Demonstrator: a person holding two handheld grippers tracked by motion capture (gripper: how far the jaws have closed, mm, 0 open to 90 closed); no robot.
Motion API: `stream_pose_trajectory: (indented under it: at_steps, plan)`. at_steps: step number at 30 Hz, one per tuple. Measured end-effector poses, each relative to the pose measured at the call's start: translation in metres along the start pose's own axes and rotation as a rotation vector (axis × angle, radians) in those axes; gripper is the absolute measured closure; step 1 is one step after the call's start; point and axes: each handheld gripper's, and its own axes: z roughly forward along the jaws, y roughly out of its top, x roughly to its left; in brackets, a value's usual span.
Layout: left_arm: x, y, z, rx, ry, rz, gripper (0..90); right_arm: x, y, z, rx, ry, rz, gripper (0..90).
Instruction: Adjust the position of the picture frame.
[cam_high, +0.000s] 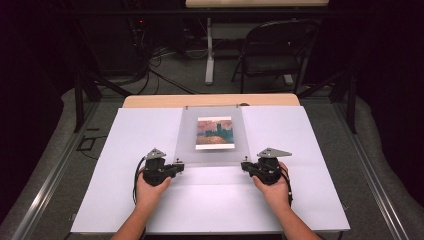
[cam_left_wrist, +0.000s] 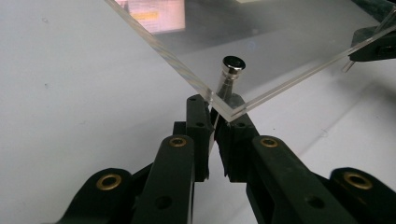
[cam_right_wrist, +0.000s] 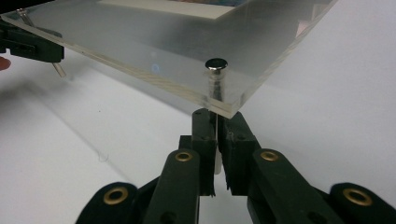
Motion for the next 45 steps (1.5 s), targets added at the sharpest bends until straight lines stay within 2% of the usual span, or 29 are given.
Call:
stream_pose_trajectory:
  at_steps: [6,10,15,22,25,31,34,38,45]
  plan:
    - [0.001,-0.002,0.003,0.023,-0.001,-0.002,82.5,-0.002,-0.002,0.002,0.016,0.006,0.004,84.2]
    - [0.002,-0.003,0.006,0.032,-0.003,-0.009,81.7,-0.004,-0.005,0.006,0.049,0.006,0.003,83.8]
    - [0.002,-0.005,0.006,0.027,-0.006,-0.015,81.1,-0.007,-0.007,0.006,0.035,0.029,0.030,82.8]
    - [0.001,-0.006,0.006,0.021,-0.006,-0.014,78.9,-0.007,-0.007,0.005,0.025,0.031,0.034,81.3]
    - [0.001,-0.007,0.005,0.009,-0.003,-0.015,73.1,-0.007,-0.007,0.001,0.014,0.027,0.037,75.5]
    - [-0.002,-0.009,0.002,-0.018,0.011,-0.012,53.7,-0.006,-0.006,-0.010,-0.024,0.012,0.020,62.3]
    - [-0.002,-0.010,-0.002,-0.030,0.031,0.024,44.1,-0.005,-0.006,-0.014,-0.031,-0.003,0.004,54.9]
    - [-0.001,-0.014,-0.008,-0.032,0.024,0.042,38.6,-0.001,-0.007,-0.015,-0.054,-0.012,-0.036,44.6]
    - [-0.004,-0.016,-0.014,-0.045,0.020,0.045,35.4,0.003,-0.009,-0.015,-0.034,-0.032,-0.077,38.1]
